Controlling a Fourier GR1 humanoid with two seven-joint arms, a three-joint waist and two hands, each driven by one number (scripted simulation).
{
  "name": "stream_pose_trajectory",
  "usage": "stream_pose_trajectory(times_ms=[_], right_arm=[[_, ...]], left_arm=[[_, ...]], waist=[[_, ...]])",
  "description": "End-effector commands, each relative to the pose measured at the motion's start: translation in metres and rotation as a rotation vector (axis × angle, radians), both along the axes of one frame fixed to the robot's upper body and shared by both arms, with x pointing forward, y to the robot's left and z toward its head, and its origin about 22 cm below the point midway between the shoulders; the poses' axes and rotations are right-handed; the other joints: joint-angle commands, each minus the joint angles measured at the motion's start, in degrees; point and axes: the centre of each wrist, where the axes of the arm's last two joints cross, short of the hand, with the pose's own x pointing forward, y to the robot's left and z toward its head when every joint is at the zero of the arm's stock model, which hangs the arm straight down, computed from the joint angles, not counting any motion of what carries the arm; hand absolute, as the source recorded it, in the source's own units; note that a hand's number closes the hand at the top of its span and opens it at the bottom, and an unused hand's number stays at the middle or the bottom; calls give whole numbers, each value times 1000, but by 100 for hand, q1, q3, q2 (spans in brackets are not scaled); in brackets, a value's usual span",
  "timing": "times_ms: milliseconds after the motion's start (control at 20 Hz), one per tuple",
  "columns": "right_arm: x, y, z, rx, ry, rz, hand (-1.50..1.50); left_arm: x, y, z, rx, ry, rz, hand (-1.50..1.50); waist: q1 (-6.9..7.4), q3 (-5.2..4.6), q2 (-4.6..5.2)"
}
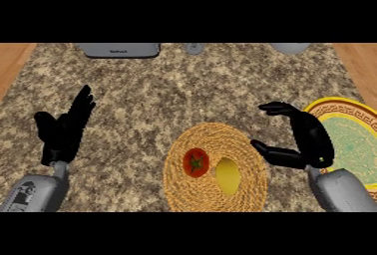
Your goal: Pick the lemon from the placemat and place it in the plate
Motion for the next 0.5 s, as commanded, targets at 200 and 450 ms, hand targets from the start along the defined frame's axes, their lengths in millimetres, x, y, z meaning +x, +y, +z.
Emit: stream_pose_trajectory(times_ms=[200,450], right_arm=[[-38,-46,-80,-223,-116,118,-150],[-49,-50,-80,-404,-117,113,-150]], left_arm=[[-4,1,-16,-16,42,-12,0],[-3,14,-11,-2,44,-20,0]], waist=[[38,5,23],[-5,-1,8]])
